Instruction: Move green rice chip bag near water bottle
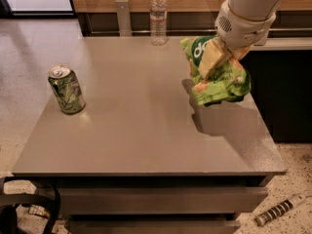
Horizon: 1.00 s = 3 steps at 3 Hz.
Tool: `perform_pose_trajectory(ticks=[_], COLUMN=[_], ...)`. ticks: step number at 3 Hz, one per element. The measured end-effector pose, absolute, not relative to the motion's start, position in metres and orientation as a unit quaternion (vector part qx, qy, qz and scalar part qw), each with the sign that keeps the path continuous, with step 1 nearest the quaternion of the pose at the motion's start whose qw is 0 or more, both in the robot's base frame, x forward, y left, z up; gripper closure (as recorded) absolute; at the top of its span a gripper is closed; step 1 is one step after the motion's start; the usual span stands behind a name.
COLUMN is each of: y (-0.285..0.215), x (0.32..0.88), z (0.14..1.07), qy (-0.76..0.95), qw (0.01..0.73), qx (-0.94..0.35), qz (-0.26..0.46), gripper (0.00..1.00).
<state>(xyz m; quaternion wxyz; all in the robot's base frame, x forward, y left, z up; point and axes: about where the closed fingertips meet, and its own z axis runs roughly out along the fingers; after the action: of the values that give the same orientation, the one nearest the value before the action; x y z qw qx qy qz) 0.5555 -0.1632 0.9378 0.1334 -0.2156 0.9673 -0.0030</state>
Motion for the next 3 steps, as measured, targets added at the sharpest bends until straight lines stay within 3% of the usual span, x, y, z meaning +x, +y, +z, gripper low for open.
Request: perform_pose_trajectory(ticks=[3], y=[-0.183], x=[0.633], z=[0.990], qy=[0.929], qw=[0.275], qx=[-0.246], qz=[-0.010], gripper=[1.00])
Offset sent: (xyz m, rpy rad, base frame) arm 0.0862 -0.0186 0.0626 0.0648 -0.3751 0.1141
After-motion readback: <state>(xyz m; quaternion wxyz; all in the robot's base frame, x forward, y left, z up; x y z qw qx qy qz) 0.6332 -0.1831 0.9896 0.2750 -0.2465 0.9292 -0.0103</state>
